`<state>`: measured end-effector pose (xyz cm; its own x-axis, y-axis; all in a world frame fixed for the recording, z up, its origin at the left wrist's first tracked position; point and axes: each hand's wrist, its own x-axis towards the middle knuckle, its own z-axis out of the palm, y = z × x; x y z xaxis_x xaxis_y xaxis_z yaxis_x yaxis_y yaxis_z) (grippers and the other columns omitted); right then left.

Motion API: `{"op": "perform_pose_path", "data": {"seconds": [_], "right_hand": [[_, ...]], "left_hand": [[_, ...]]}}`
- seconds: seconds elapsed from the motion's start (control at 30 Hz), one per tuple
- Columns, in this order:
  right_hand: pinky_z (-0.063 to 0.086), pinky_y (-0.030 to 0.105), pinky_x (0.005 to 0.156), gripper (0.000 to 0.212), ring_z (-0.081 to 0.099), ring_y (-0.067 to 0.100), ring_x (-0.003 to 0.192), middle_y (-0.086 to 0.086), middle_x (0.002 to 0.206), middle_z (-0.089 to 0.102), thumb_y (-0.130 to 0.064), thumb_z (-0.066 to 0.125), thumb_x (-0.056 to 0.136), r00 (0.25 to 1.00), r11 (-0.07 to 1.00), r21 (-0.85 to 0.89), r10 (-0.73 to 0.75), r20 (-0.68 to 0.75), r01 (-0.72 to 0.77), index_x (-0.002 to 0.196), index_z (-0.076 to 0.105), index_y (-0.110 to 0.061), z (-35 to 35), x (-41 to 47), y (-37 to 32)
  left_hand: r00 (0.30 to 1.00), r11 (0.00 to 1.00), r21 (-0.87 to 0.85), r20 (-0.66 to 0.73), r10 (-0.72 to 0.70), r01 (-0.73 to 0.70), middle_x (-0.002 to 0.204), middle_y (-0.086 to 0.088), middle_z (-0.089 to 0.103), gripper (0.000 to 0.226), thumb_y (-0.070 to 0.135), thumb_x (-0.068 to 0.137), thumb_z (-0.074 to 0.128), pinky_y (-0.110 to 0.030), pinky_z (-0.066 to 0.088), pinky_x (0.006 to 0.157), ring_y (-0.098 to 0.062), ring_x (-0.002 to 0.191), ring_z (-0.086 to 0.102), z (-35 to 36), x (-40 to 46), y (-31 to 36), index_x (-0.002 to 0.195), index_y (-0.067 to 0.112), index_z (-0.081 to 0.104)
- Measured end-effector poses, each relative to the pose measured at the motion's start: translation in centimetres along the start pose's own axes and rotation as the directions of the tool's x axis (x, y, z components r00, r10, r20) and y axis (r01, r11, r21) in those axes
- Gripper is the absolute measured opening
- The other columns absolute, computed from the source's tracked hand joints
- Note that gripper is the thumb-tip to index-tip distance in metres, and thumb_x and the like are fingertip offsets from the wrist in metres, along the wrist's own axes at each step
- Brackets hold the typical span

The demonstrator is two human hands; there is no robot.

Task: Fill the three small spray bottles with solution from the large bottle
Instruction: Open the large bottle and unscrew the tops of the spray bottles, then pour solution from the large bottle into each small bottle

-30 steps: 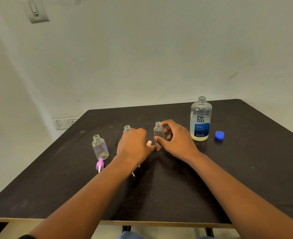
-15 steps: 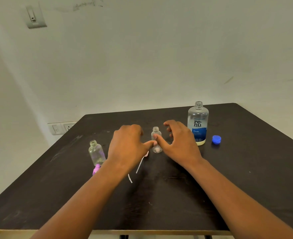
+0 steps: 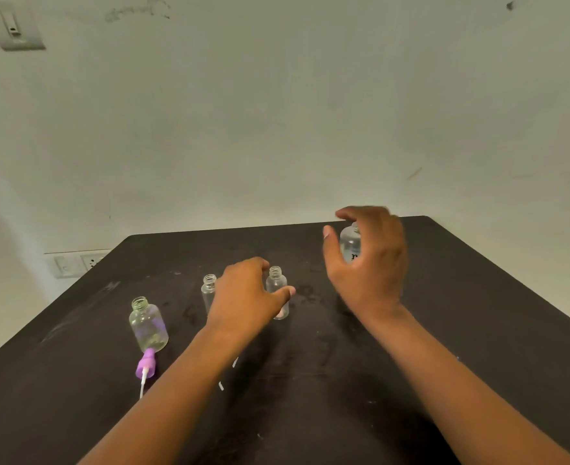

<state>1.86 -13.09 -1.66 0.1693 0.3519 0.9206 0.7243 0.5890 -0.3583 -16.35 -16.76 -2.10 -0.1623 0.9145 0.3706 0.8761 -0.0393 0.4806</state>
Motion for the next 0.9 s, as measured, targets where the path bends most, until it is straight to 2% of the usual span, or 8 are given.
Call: {"op": "perform_pose_path", "data": {"seconds": [0.1, 0.23, 0.33, 0.43, 0.53, 0.67, 0.8, 0.9], "right_hand": [[0.041, 0.028, 0.085, 0.026, 0.057, 0.023, 0.096, 0.002, 0.108, 0.066, -0.028, 0.074, 0.091, 0.999, 1.000, 0.002, 0.013, -0.033, -0.013, 0.110, 0.068, -0.012, -0.7, 2.0, 2.3], [0.049, 0.041, 0.085, 0.030, 0.057, 0.022, 0.099, -0.001, 0.110, 0.066, -0.036, 0.070, 0.093, 0.998, 0.996, 0.066, 0.054, 0.014, -0.055, 0.113, 0.065, -0.015, -0.8, 3.3, 5.2], [0.050, 0.040, 0.081, 0.032, 0.058, 0.020, 0.098, -0.004, 0.109, 0.065, -0.039, 0.071, 0.091, 0.997, 0.996, 0.084, 0.037, 0.067, -0.043, 0.114, 0.064, -0.017, -0.5, 2.8, 6.8], [0.051, 0.038, 0.080, 0.036, 0.058, 0.017, 0.098, -0.006, 0.111, 0.063, -0.043, 0.072, 0.090, 0.993, 0.992, 0.107, 0.050, 0.107, -0.062, 0.116, 0.063, -0.018, -0.5, 1.8, 7.8], [0.054, 0.038, 0.083, 0.047, 0.058, 0.013, 0.102, -0.006, 0.116, 0.063, -0.051, 0.069, 0.089, 0.983, 0.987, 0.124, 0.083, 0.164, -0.104, 0.122, 0.062, -0.018, -0.7, 1.1, 8.3], [0.057, 0.040, 0.086, 0.060, 0.061, 0.013, 0.108, -0.008, 0.122, 0.062, -0.058, 0.070, 0.086, 0.953, 0.984, 0.114, 0.096, 0.288, -0.134, 0.132, 0.058, -0.021, -1.0, 0.6, 9.0], [0.058, 0.040, 0.087, 0.067, 0.062, 0.010, 0.107, -0.010, 0.124, 0.064, -0.064, 0.070, 0.084, 0.923, 0.986, 0.089, 0.096, 0.372, -0.138, 0.137, 0.054, -0.026, -1.0, 0.4, 9.6], [0.059, 0.041, 0.088, 0.070, 0.062, 0.008, 0.107, -0.012, 0.125, 0.064, -0.068, 0.069, 0.082, 0.905, 0.984, 0.067, 0.124, 0.407, -0.165, 0.138, 0.050, -0.031, -0.9, 0.2, 9.7]], "left_hand": [[0.998, 0.999, 0.025, 0.034, -0.047, 0.046, 0.112, 0.001, 0.076, 0.048, 0.052, 0.083, 0.084, -0.033, 0.055, 0.088, -0.020, 0.103, 0.071, 0.3, 0.5, 0.2, 0.118, 0.020, 0.072], [0.995, 0.996, 0.033, 0.054, -0.086, 0.085, 0.105, -0.001, 0.076, 0.039, 0.047, 0.084, 0.084, -0.036, 0.057, 0.087, -0.025, 0.100, 0.072, 0.8, 1.1, 0.3, 0.111, 0.021, 0.073], [0.995, 0.996, 0.018, 0.051, -0.086, 0.085, 0.102, -0.002, 0.076, 0.032, 0.041, 0.085, 0.084, -0.036, 0.057, 0.086, -0.026, 0.098, 0.073, 1.0, 1.5, 0.4, 0.107, 0.019, 0.075], [0.999, 0.998, -0.048, 0.018, -0.042, 0.042, 0.097, 0.004, 0.076, 0.028, 0.043, 0.084, 0.085, -0.028, 0.052, 0.076, -0.019, 0.093, 0.073, 1.1, 1.9, 0.8, 0.103, 0.023, 0.077], [0.998, 0.988, -0.142, -0.035, 0.056, -0.060, 0.092, 0.015, 0.073, 0.025, 0.051, 0.086, 0.081, -0.014, 0.040, 0.065, -0.005, 0.087, 0.068, 1.2, 2.2, 1.8, 0.102, 0.033, 0.074], [0.977, 0.962, -0.194, -0.127, 0.169, -0.191, 0.109, 0.014, 0.072, 0.034, 0.056, 0.097, 0.065, -0.018, 0.042, 0.071, -0.007, 0.092, 0.066, 2.2, 2.7, 3.5, 0.122, 0.032, 0.066], [0.955, 0.929, -0.237, -0.153, 0.253, -0.284, 0.134, 0.003, 0.065, 0.052, 0.055, 0.104, 0.054, -0.032, 0.051, 0.092, -0.017, 0.114, 0.065, 3.4, 3.3, 4.9, 0.150, 0.033, 0.050], [0.950, 0.912, -0.279, -0.179, 0.257, -0.299, 0.131, 0.002, 0.060, 0.061, 0.059, 0.103, 0.049, -0.033, 0.052, 0.093, -0.013, 0.109, 0.061, 4.0, 3.5, 5.4, 0.160, 0.037, 0.038]]}}
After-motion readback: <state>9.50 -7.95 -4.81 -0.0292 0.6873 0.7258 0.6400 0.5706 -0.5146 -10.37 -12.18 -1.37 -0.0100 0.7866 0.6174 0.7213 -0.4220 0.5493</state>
